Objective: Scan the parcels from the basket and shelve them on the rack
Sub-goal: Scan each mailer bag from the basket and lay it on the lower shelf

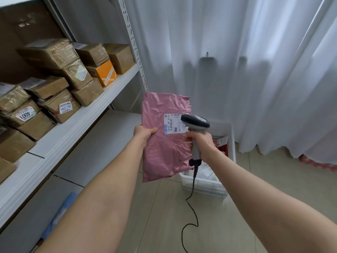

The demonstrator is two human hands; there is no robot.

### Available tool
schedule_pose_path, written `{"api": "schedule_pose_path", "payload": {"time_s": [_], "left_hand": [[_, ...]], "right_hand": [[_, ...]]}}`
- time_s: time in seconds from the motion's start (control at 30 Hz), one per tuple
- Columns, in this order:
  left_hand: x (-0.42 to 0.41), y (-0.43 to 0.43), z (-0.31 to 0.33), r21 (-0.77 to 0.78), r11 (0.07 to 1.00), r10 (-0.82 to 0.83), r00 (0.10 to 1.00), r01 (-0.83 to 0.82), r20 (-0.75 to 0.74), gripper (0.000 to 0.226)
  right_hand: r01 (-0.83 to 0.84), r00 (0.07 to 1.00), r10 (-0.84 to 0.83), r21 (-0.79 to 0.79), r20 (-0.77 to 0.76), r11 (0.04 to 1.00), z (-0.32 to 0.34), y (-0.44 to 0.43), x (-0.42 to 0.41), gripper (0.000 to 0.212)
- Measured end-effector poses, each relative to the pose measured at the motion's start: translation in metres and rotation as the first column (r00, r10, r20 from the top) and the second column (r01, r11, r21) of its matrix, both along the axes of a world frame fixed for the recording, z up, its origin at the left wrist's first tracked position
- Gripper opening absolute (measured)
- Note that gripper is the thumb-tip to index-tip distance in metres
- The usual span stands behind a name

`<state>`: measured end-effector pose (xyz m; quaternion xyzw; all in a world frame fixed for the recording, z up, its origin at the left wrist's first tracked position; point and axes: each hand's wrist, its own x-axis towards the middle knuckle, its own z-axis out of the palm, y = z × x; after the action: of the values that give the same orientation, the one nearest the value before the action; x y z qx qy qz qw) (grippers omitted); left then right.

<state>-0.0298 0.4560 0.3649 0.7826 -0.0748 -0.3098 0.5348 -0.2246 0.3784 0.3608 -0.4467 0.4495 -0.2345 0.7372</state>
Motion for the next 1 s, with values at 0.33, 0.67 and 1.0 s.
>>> {"api": "schedule_pose_path", "payload": {"time_s": [0.33,0.67,1.0], "left_hand": [[0.007,0.011,-0.004,0.040,0.997,0.065,0.998,-0.066,0.006,0.049],[0.009,0.016,-0.001,0.092,0.992,0.082,0.996,-0.084,0.028,0.054],[0.006,0.018,0.006,0.086,0.993,0.076,0.997,-0.078,0.027,0.060]], "right_hand": [[-0.049,0.998,0.048,-0.020,-0.029,0.999,0.013,0.004,0.004,0.007],[-0.057,0.997,0.055,-0.039,-0.046,0.998,0.020,0.007,-0.001,0.009],[-0.094,0.992,0.088,-0.058,-0.092,0.994,0.033,0.008,-0.009,0.008]]}}
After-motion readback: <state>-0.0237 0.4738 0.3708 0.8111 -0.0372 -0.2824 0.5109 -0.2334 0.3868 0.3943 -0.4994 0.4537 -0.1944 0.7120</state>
